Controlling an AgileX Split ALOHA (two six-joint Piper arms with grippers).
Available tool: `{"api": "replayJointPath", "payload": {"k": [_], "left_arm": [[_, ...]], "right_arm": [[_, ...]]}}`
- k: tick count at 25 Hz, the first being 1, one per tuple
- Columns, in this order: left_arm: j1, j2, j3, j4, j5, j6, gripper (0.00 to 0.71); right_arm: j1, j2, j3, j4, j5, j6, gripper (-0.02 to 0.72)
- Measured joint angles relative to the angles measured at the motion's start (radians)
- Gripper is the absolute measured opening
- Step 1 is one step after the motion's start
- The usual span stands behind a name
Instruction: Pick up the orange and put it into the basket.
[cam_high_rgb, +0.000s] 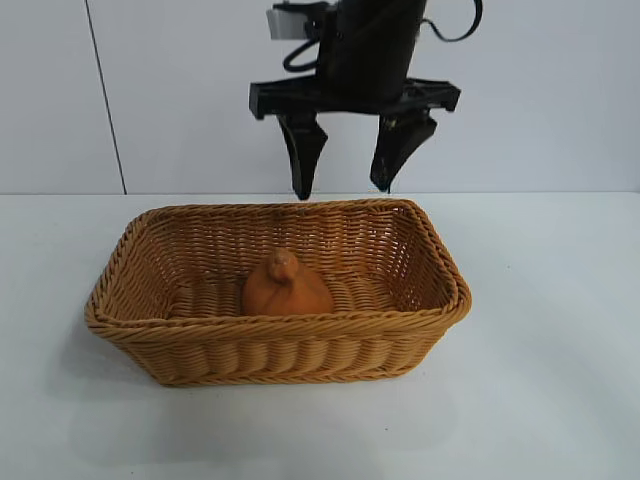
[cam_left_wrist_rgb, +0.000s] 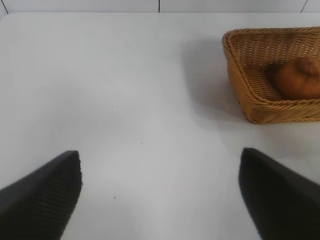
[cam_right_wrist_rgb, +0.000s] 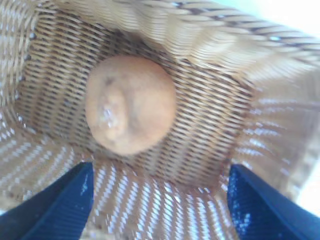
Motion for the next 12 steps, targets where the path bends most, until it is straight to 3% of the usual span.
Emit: {"api": "replayJointPath", "payload": {"k": [6, 12], "left_arm": [[0.000, 0.000, 0.000, 0.000, 0.000, 0.000, 0.610], [0.000, 0.000, 0.000, 0.000, 0.000, 0.000, 0.610]], "right_arm": [[-0.019, -0.006, -0.058, -0.041, 0.004, 0.000, 0.515], [-0.193, -0.006, -0.057, -0.060, 0.008, -0.016, 0.515]]}}
